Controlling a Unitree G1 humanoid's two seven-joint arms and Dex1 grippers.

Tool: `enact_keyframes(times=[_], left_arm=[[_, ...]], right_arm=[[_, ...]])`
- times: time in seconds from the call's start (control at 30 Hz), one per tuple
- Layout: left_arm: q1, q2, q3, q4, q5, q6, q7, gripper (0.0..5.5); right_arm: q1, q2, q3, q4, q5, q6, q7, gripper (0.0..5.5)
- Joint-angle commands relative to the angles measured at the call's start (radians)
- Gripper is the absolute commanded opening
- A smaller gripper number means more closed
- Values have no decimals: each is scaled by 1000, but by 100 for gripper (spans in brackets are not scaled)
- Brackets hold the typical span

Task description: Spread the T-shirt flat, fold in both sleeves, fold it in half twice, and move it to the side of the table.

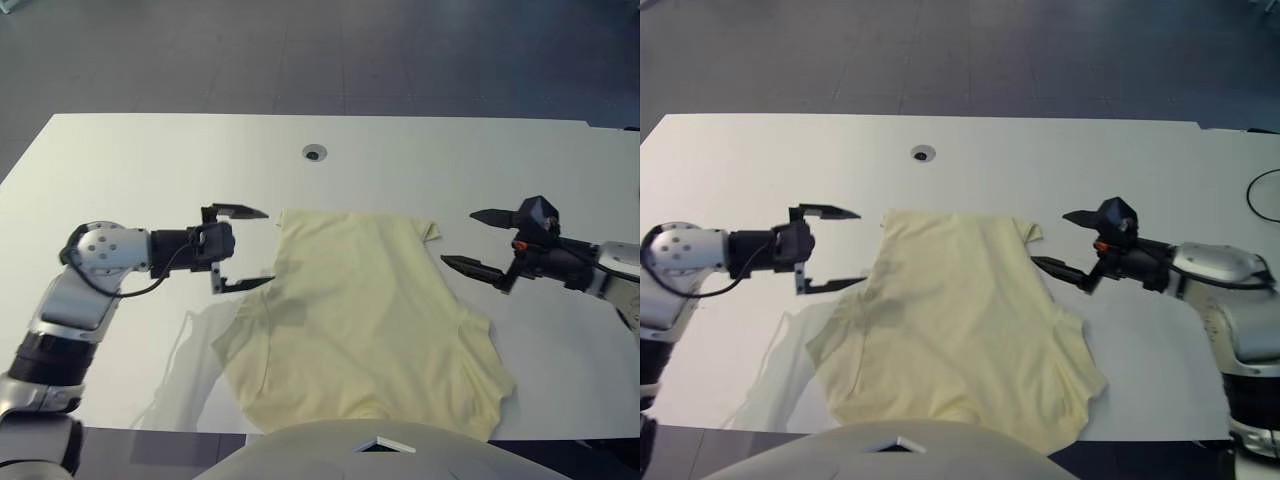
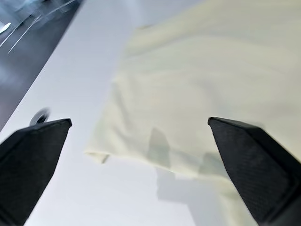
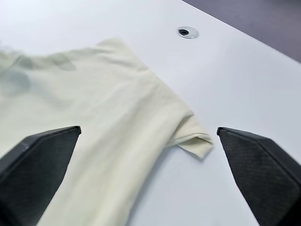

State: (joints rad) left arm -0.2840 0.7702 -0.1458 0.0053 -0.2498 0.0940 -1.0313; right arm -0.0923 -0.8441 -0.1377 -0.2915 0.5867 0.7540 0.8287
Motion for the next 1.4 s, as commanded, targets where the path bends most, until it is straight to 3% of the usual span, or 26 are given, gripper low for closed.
enact_keyframes(times=[0.03, 0.17, 0.4, 0.8, 1.23, 1.4], left_arm=[[-90, -117, -2, 132, -14, 213, 90, 540], [-166, -206, 23, 249, -38, 335, 136, 540], [-260, -291, 64, 387, -84, 508, 146, 438], [-313, -317, 40, 569, -4, 461, 135, 231], [-362, -376, 49, 721, 27, 401, 118, 14], [-378, -401, 56, 752, 23, 405, 106, 1]], right_arm=[[-130, 111, 19, 91, 50, 184, -122, 539], [-196, 167, 46, 161, 53, 298, -180, 520], [-262, 184, 131, 281, -25, 312, -188, 424], [-303, 214, 219, 390, -131, 241, -153, 227], [-387, 294, 214, 552, -181, 185, -135, 17], [-397, 307, 204, 579, -185, 169, -131, 2]])
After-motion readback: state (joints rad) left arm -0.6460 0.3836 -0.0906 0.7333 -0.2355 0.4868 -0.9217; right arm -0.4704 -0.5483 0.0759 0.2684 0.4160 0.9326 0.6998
